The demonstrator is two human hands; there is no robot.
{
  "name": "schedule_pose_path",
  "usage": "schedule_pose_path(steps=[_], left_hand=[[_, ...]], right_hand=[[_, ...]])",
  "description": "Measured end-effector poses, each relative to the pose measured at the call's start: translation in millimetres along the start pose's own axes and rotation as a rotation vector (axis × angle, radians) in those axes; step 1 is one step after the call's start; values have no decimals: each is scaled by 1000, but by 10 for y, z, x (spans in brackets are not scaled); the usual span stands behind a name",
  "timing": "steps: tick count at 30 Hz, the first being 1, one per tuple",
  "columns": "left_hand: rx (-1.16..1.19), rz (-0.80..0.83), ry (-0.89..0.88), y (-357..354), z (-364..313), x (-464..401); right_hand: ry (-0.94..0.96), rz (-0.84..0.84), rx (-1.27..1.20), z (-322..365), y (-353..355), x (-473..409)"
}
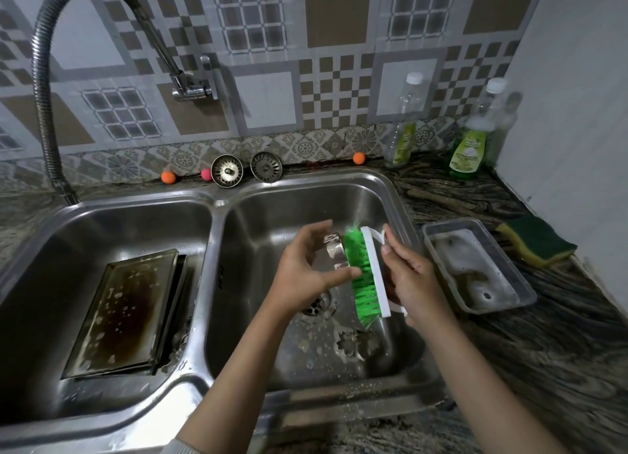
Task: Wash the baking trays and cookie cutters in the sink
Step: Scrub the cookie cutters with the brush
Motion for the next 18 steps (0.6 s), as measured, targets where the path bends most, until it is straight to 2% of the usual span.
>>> schedule_pose_path(steps=[4,9,13,18], left_hand=[[170,-25,20,-47,-13,10],[314,22,4,-146,-60,42],[453,87,101,-336,-8,46],[631,-9,223,-267,144,28]], right_hand=[[-5,-27,-64,56,-14,12],[56,-16,-132,211,8,-56],[142,66,-53,320,-147,-12],[165,126,84,182,-221,51]])
Point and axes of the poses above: each hand's wrist, its own x-axis away from the middle knuckle, its own y-axis out of the back of the hand, z = x × y, the point moved 10 cm from there along -x, towards the middle knuckle, and after that the axes turned 15 degrees about -x, right-handed, at the moved point
